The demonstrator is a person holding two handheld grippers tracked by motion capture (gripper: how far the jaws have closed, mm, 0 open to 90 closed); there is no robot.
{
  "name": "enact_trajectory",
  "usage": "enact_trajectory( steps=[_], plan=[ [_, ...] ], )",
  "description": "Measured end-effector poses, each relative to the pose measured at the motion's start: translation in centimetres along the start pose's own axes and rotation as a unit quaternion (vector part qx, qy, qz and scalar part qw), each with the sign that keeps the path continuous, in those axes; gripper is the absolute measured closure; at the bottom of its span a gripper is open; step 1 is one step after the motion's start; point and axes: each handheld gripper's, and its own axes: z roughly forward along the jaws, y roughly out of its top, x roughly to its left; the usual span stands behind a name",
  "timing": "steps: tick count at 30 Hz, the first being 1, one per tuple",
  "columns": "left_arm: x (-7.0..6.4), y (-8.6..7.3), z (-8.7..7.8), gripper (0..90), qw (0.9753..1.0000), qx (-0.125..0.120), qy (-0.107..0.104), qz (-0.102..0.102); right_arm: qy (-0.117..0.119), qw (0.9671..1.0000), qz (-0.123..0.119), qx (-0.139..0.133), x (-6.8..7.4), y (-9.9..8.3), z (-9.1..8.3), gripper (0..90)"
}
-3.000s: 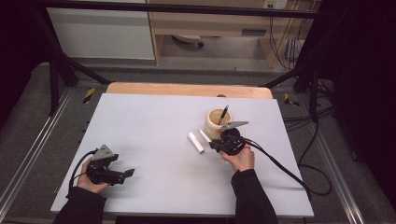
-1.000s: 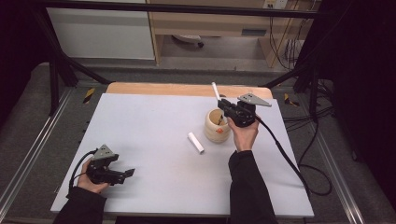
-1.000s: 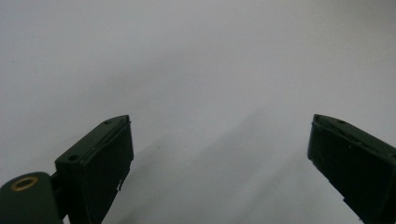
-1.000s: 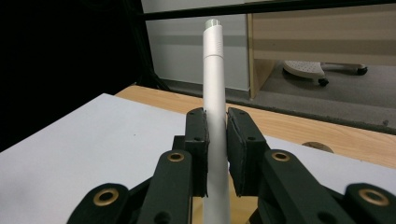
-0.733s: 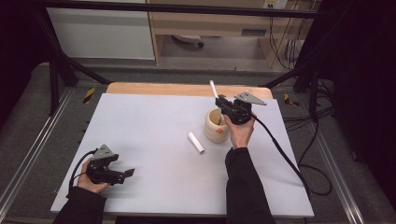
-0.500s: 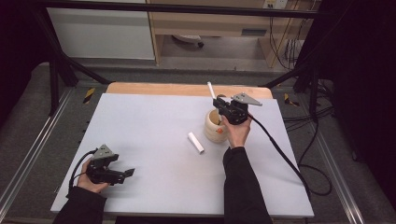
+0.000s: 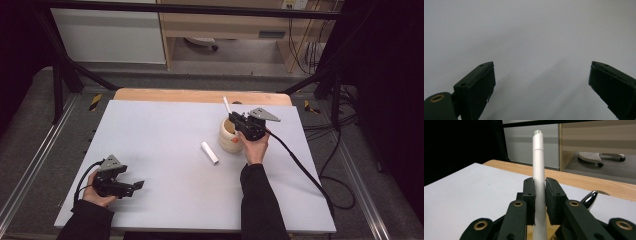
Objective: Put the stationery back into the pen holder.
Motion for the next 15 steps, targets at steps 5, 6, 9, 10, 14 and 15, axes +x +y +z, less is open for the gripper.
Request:
enact_trajectory(
  steps=[5,6,9,10,14,15],
  plan=[
    [0.0,0.0,0.0,6.9,1.0,0.0,0.0,0.001,0.002,0.9999,-0.009,0.003,0.0,-0.5,-0.3,79.3],
    [0.0,0.0,0.0,6.9,1.0,0.0,0.0,0.001,0.002,0.9999,-0.01,0.006,0.0,-0.6,-0.3,79.3],
    [0.0,0.0,0.0,7.0,1.0,0.003,0.0,0.002,0.004,0.9998,-0.015,0.015,-0.1,-1.0,-0.4,79.3],
    [0.0,0.0,0.0,6.9,1.0,0.003,0.0,0.002,0.004,0.9997,-0.014,0.017,-0.1,-1.1,-0.4,79.3],
    [0.0,0.0,0.0,6.9,1.0,0.003,0.0,0.003,0.005,0.9995,-0.021,0.023,-0.1,-1.3,-0.8,79.2],
    [0.0,0.0,0.0,6.9,1.0,0.003,0.0,0.003,0.005,0.9995,-0.019,0.027,-0.1,-1.3,-0.9,79.2]
  ],
)
